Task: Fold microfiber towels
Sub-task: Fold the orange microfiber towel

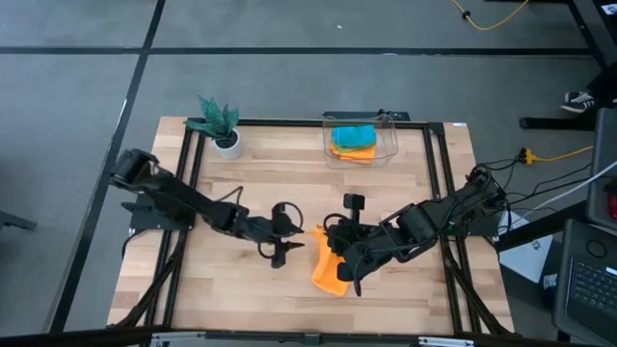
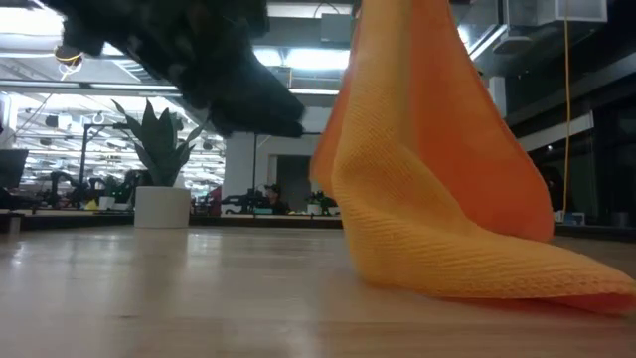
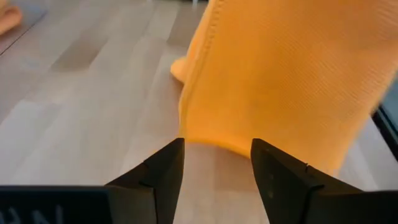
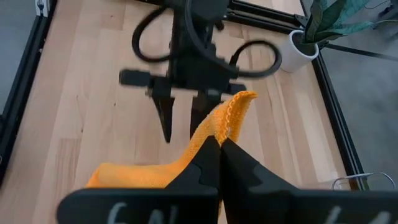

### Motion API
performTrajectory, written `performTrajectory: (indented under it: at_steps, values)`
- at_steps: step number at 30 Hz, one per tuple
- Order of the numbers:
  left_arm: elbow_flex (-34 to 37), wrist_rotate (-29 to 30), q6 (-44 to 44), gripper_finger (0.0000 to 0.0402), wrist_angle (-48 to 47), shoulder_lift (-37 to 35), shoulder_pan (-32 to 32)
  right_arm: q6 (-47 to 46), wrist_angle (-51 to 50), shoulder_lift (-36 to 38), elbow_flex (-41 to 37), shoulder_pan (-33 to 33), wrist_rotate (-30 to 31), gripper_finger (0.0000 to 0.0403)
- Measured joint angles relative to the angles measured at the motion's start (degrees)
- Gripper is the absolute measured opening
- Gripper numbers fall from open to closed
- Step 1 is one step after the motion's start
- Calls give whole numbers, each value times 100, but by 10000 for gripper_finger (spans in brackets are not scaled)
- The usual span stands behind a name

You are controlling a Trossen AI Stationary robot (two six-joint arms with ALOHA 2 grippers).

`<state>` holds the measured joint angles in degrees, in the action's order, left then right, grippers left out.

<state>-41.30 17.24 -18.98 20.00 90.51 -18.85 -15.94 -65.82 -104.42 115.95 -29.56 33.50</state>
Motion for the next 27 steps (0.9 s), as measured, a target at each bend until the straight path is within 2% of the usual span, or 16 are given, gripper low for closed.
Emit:
performTrajectory:
  at_steps: [5,15,19,24,27]
  values:
    - [-2,43,198,181,582,538,150,-13,0,0,0,-23,-15,0]
    - [-2,-275,303,173,627,858,272,-11,-2,0,-1,-33,-57,0]
    - [-2,-172,444,124,697,886,271,-9,-6,0,-1,-34,-59,3]
    - [-2,64,609,16,1090,886,269,-18,-55,-2,-1,-35,-61,2]
    - [-2,-14,587,4,931,886,206,-31,-152,-2,-1,-66,-56,2]
